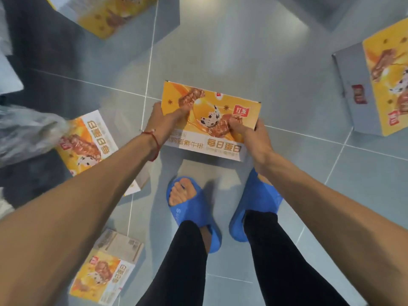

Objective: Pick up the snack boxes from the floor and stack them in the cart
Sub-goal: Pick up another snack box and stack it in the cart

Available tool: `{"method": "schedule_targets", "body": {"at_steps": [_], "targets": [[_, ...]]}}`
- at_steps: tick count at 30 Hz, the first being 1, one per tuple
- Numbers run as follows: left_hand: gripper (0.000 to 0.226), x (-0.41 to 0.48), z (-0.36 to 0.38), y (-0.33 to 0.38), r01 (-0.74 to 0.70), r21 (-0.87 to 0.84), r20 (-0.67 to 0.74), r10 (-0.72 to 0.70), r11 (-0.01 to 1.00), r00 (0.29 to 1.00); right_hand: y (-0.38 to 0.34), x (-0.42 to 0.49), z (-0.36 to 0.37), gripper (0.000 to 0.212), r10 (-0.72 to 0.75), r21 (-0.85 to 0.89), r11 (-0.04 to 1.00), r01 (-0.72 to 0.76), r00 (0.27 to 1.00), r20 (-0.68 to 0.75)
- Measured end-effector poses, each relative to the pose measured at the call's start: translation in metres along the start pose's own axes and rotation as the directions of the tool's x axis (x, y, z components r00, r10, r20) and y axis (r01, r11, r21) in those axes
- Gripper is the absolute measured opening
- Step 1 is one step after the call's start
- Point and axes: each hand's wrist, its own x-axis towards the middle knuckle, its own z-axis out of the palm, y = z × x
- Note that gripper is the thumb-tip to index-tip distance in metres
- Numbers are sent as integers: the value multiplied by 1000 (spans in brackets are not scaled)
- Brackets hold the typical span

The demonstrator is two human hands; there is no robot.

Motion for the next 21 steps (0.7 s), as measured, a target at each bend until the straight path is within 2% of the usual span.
{"method": "schedule_targets", "body": {"at_steps": [3,9,14,17,21], "targets": [[65,10,4,-7,-31,33,14,31,999,999,9,11,7,57,-51,28,998,50,998,22],[66,-28,-1,0,2,19,9,-2,1000,1000,-3,-19,1,57,5,43,999,-6,1000,5],[61,-87,-11,17,25,-76,-15,-26,997,1000,-30,-79,-18,54,32,20,999,-32,999,7],[59,-132,-18,33,36,-147,-22,-40,988,999,-55,-126,-30,57,46,73,996,-45,999,-7],[74,-196,-35,61,52,-240,-42,-64,969,997,-92,-190,-45,55,54,116,992,-48,997,-49]]}}
